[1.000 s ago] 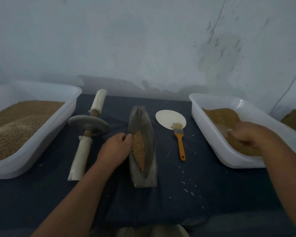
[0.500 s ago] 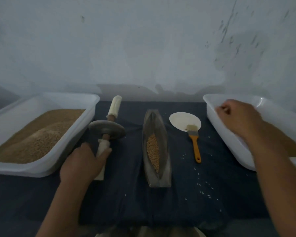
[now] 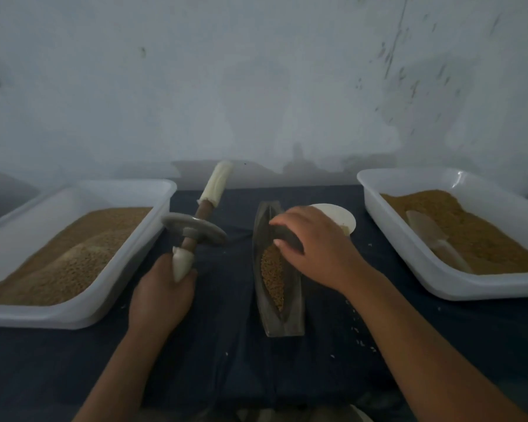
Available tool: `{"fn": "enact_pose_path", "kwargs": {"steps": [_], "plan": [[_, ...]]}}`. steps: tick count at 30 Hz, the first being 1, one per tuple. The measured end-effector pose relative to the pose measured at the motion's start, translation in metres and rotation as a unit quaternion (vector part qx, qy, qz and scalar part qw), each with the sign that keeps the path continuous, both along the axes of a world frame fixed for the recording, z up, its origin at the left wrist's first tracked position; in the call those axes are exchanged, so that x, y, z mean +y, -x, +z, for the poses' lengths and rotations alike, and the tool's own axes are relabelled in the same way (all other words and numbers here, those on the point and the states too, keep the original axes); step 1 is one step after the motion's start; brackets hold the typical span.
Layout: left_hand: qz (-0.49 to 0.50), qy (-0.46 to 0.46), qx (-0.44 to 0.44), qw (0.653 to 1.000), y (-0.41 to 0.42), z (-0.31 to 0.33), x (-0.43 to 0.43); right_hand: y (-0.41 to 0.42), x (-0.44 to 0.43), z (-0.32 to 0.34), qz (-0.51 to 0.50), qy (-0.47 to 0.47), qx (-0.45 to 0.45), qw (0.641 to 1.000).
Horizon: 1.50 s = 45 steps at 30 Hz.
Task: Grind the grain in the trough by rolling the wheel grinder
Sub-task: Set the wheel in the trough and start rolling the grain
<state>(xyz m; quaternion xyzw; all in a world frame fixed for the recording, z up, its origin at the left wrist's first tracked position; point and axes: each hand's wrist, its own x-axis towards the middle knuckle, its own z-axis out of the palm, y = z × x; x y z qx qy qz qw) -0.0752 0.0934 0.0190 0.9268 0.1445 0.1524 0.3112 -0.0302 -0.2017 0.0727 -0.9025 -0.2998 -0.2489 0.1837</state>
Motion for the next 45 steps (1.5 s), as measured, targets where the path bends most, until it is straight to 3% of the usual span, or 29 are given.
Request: {"fn": "enact_pose_path", "kwargs": {"steps": [3,7,13,24,30,36,42,45], "plan": [[-0.051,-0.063,-0.055,0.995,0.002,0.035,0.009,0.001,0.003,0.022,-0.006,0.027,-0.137,0.990],[-0.126,-0.227,-0.107,0.960,-0.003,0.080,0.004,-0.010,0.002,0.043,-0.069,0.108,-0.180,0.975],[-0.227,-0.247,-0.067,0.940,-0.022,0.076,-0.026,-0.023,-0.029,0.030,-0.116,0.215,0.021,0.970],[-0.245,-0.314,-0.043,0.916,-0.051,0.041,-0.028,-0.038,-0.034,-0.020,-0.127,0.202,0.087,0.967],[-0.277,-0.326,-0.012,0.904,-0.054,0.028,-0.041,-0.038,-0.052,-0.010,-0.129,0.242,0.204,0.940],[-0.267,-0.356,0.014,0.895,-0.046,0.027,-0.036,-0.010,-0.078,-0.022,-0.140,0.222,0.100,0.960],[-0.200,-0.391,0.047,0.897,-0.080,0.027,-0.058,-0.052,-0.060,-0.041,-0.242,0.246,0.151,0.926],[-0.175,-0.368,0.054,0.912,-0.110,0.027,-0.063,-0.088,-0.056,-0.040,-0.233,0.234,0.122,0.936]]}}
